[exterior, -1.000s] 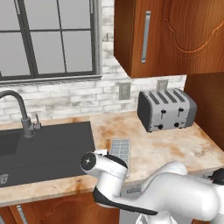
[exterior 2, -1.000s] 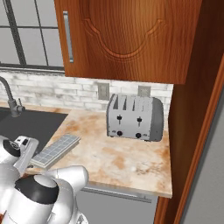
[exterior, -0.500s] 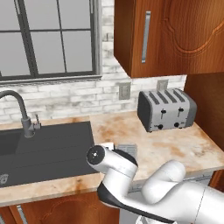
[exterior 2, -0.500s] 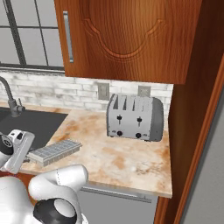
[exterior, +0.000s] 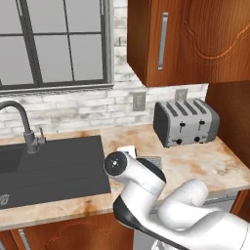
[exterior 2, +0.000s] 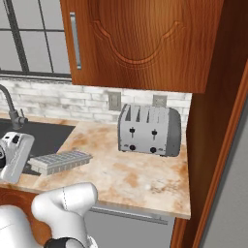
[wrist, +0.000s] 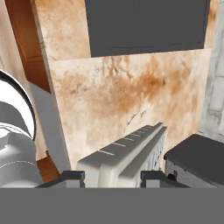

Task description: The ice cube tray has been filled with water. Take the tray and place it in the freezer to make ice. Close the freezer door after placing the tray.

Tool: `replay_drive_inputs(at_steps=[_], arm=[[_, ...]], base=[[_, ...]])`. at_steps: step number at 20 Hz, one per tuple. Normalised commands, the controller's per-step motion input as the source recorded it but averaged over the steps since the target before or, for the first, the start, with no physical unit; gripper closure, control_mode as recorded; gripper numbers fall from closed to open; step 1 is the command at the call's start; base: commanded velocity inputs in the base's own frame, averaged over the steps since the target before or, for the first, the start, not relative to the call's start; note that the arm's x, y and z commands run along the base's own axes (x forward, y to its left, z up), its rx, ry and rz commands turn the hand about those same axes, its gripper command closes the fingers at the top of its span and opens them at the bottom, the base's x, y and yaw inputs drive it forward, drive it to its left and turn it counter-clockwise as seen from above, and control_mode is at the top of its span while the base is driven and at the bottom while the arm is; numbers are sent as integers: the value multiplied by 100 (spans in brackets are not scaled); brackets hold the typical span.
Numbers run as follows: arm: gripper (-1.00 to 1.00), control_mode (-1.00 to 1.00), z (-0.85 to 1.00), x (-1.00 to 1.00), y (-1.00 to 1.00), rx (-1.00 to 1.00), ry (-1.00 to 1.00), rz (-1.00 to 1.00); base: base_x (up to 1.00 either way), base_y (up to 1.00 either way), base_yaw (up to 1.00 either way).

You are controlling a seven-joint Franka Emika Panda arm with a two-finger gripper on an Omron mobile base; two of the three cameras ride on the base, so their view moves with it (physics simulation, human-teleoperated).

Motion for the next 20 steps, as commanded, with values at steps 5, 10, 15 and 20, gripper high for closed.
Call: replay_drive_inputs(at_steps=[5,10,15,20], arm=[[100,-100,58,-15,-2,-14,-17,2],[100,-100,80,-37,-2,-10,-22,1],[100,-100,98,-63,-8,0,-17,0],[100,-100,78,-62,-7,0,-10,0]], base=[[0,0,0],[0,0,0],[0,0,0],[0,0,0]])
